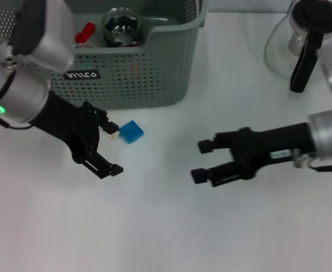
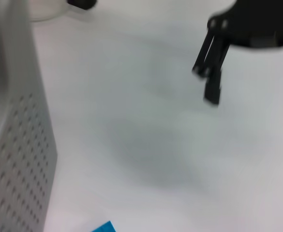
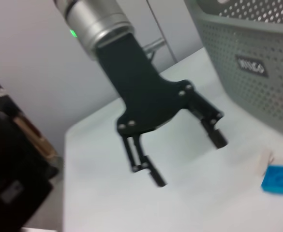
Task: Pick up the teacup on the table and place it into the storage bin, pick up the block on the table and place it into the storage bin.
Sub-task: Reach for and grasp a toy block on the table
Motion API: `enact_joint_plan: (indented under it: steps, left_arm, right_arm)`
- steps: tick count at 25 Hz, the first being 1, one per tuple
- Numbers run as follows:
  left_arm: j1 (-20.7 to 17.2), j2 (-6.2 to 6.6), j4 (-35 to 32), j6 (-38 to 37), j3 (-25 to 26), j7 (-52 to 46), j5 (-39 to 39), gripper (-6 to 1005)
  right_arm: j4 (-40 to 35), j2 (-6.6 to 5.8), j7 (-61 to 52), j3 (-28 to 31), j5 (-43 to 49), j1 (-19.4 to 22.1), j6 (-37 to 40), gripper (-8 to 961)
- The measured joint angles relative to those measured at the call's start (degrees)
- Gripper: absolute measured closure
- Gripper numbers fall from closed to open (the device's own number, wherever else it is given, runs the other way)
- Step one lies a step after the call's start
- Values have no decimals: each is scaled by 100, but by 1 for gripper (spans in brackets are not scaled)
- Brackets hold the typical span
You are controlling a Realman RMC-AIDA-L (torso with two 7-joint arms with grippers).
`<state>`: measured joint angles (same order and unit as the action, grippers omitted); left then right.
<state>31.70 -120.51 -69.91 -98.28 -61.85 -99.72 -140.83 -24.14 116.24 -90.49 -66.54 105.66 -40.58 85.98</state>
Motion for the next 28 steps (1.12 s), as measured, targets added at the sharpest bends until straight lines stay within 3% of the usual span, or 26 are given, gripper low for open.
enact_joint_plan:
  steps: [4, 7, 11, 18, 28]
  left_arm:
    - [129, -64, -345, 201, -629, 101, -433, 49]
    - [219, -99, -418, 394, -884, 203, -716, 50]
    - [601, -170, -291, 653, -1162, 491, -1209, 50]
    - [678, -356, -306, 953, -1792, 969, -1670, 51]
    - [692, -383, -54, 1269, -2553, 1129, -1724, 52]
  right_arm:
    - [-11, -220, -373, 216, -9, 159, 613, 12]
    - [-11, -246, -444, 303, -10, 208, 747, 12]
    - [-7, -251, -538, 489, -7, 292, 784, 13]
    - [-5, -200, -628, 855, -12, 351, 796, 13]
    - [-11, -135, -628, 1028, -39, 358, 747, 13]
